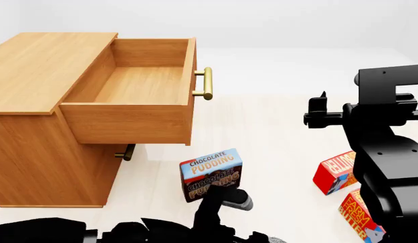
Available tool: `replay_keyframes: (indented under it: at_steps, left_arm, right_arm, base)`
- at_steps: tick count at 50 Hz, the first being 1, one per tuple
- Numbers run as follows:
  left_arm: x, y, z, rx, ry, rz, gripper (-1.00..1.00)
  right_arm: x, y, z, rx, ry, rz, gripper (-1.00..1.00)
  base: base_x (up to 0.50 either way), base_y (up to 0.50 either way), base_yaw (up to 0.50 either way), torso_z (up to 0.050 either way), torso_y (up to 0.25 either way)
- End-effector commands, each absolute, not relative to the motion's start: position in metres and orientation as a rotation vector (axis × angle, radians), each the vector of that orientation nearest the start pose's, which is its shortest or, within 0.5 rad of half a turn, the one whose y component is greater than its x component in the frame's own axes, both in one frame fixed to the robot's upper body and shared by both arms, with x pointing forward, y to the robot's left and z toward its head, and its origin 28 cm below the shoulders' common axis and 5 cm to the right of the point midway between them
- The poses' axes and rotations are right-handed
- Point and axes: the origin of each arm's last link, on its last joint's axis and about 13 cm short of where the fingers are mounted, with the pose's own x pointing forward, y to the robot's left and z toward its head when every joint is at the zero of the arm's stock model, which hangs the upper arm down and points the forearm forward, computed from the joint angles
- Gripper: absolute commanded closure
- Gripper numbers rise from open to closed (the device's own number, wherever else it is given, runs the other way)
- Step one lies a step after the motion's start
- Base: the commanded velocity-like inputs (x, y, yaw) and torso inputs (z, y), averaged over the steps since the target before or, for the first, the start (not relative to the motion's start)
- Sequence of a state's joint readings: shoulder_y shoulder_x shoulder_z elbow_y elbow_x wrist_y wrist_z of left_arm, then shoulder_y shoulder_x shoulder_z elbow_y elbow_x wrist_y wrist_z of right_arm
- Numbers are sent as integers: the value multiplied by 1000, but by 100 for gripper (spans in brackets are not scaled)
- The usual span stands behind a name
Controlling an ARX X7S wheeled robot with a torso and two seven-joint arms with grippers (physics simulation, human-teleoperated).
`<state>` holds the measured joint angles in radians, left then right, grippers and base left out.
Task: Put the bowl in the top drawer of the cabinet.
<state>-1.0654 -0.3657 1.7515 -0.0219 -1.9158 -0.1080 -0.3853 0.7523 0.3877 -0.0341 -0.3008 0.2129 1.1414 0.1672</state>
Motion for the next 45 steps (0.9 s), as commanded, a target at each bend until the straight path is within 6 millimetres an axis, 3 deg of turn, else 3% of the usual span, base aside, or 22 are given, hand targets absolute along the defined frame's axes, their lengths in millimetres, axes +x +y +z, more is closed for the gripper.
replay_keyframes:
  at_steps: [1, 20, 21, 29, 45]
  left_arm:
    - [219, 96, 61, -193, 1009, -763, -100]
    - [202, 83, 37, -70, 1019, -806, -100]
    - [201, 83, 36, -70, 1018, -807, 100]
    - [199, 84, 44, -86, 950, -821, 100]
    - [205, 110, 109, -288, 804, -853, 100]
  right_arm:
    - [296, -179, 210, -202, 96, -233, -100]
    - [297, -180, 207, -188, 97, -230, -100]
    - [296, -180, 206, -187, 97, -230, -100]
    - [295, -181, 207, -182, 94, -230, -100]
    - [295, -180, 206, -179, 94, -226, -100]
  base:
    - [0, 0, 0, 0, 0]
    - [2, -2, -2, 0, 0]
    - [10, -8, -10, 0, 0]
    - [3, -7, -10, 0, 0]
    - [0, 0, 0, 0, 0]
